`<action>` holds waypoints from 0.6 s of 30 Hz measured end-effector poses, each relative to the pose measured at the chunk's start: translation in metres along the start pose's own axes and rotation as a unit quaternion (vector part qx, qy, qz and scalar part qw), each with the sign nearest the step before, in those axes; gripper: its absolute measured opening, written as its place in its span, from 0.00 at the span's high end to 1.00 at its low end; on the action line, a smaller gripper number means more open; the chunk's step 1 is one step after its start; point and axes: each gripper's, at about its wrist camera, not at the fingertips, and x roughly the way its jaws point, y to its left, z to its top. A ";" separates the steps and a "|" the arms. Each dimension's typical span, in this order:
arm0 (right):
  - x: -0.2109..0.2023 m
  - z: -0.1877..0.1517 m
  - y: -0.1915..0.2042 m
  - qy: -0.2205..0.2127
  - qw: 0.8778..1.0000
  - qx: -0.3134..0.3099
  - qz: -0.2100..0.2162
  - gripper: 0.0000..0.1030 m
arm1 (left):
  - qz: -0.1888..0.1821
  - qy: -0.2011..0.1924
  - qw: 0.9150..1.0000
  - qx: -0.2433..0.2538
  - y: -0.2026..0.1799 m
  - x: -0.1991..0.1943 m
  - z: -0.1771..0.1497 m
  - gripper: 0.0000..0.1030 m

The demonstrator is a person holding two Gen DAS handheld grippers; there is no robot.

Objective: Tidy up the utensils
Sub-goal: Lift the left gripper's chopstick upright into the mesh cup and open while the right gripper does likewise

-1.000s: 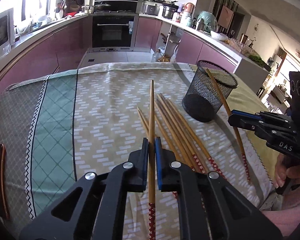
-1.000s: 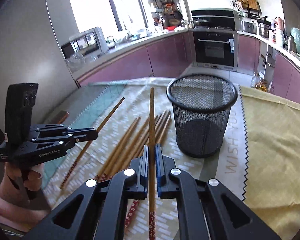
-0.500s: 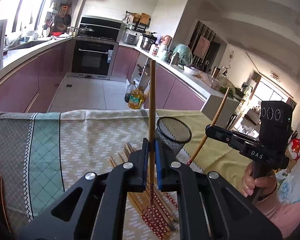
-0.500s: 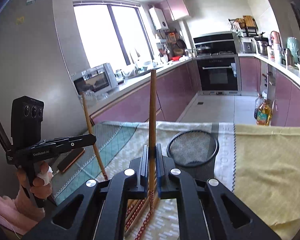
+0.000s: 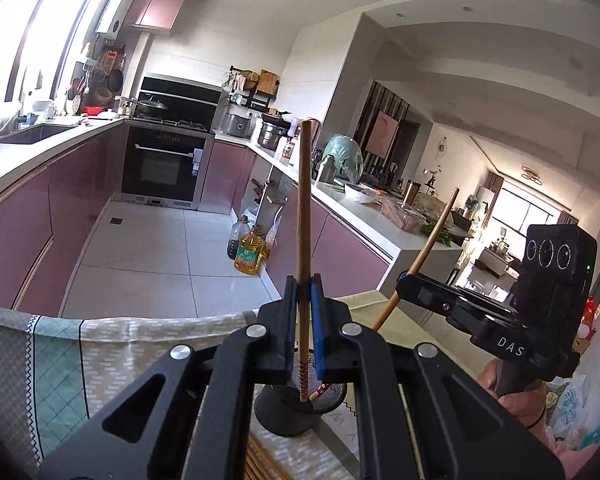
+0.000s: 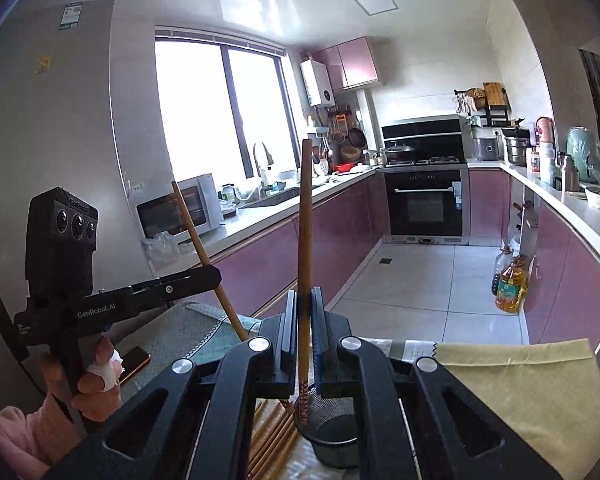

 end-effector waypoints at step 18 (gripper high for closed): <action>0.088 -0.048 -0.026 0.168 0.985 0.024 -0.027 0.94 | 0.027 0.145 0.988 0.044 0.007 0.105 -0.055 0.92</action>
